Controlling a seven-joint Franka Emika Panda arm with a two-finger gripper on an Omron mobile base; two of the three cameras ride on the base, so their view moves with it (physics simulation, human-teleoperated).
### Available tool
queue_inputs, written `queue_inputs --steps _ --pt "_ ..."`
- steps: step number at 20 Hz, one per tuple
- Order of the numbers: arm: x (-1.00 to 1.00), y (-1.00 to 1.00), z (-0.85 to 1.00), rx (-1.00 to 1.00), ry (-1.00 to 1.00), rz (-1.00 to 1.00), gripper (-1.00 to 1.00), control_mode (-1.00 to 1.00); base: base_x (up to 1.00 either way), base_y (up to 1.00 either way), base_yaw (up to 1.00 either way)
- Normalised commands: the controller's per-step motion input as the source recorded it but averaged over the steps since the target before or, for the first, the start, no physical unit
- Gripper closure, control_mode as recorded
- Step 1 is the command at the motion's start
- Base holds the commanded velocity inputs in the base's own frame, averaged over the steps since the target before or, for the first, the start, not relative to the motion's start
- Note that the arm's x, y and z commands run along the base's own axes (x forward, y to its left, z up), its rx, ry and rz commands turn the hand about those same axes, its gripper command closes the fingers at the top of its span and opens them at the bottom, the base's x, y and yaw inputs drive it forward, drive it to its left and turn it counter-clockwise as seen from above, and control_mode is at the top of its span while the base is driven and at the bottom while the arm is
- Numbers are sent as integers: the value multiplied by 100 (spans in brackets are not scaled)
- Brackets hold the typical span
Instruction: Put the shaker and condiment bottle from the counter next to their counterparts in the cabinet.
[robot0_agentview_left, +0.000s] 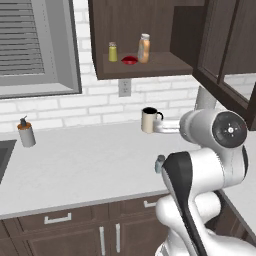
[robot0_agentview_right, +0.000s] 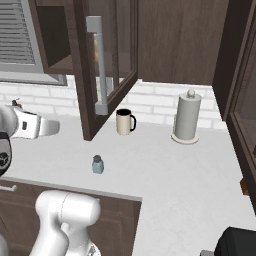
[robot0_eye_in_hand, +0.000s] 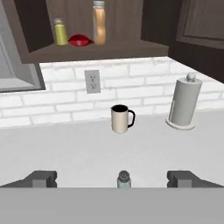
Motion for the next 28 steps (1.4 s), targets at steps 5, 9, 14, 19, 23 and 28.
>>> queue_inputs --steps 5,9,14,19,23,28 --pt "-40 0 -41 0 -6 -12 -100 -100 0 0 0" --pt "-7 0 -54 0 -4 -14 -100 -100 0 0 0" --pt "0 0 -80 0 -14 -22 -100 -100 0 0 0" --pt "0 0 -93 -1 -23 -19 -100 -100 0 0 0" --pt "0 0 -84 0 -19 -10 -100 -100 0 0 0" --pt "0 -8 -78 0 -21 -3 -100 -100 0 0 0"
